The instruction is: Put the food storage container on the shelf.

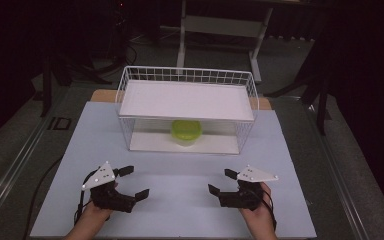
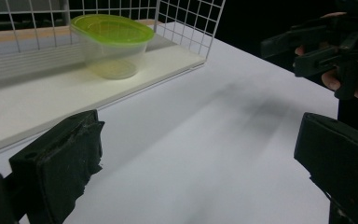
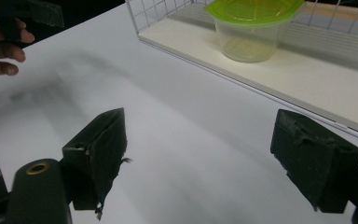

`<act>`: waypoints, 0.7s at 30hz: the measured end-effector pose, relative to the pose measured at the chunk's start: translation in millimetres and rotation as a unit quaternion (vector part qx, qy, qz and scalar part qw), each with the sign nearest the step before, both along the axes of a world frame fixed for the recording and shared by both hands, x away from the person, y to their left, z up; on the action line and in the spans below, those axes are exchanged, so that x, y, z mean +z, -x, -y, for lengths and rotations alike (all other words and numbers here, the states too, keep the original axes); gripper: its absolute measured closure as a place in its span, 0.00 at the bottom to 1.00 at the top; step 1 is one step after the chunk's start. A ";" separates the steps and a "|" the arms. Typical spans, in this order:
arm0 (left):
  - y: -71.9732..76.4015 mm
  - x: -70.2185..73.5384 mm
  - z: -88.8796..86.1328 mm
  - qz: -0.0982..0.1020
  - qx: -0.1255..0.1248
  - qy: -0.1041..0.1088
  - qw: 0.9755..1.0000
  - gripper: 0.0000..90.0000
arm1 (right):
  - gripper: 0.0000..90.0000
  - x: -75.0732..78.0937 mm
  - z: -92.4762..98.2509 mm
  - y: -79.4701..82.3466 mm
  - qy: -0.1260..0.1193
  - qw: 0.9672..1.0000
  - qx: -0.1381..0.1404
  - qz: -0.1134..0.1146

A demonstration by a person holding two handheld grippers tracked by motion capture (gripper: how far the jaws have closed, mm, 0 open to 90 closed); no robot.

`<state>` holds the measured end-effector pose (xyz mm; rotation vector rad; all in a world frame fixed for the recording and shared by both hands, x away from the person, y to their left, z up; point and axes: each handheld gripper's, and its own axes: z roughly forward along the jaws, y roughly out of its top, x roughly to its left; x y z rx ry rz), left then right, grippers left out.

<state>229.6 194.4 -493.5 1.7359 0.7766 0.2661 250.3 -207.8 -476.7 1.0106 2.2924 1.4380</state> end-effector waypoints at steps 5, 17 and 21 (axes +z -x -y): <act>4.5 1.3 -3.8 0.004 -0.001 -0.008 1.000 0.02 | 0.19 3.1 8.4 8.7 0.000 1.000 -0.001 0.008; 8.8 0.6 -9.3 0.017 0.000 -0.014 1.000 0.02 | 0.19 -1.3 32.9 17.9 -0.011 1.000 -0.005 0.003; 9.1 0.9 -9.7 0.029 -0.002 -0.006 1.000 0.02 | 0.19 -7.1 34.0 18.4 0.006 1.000 -0.004 0.008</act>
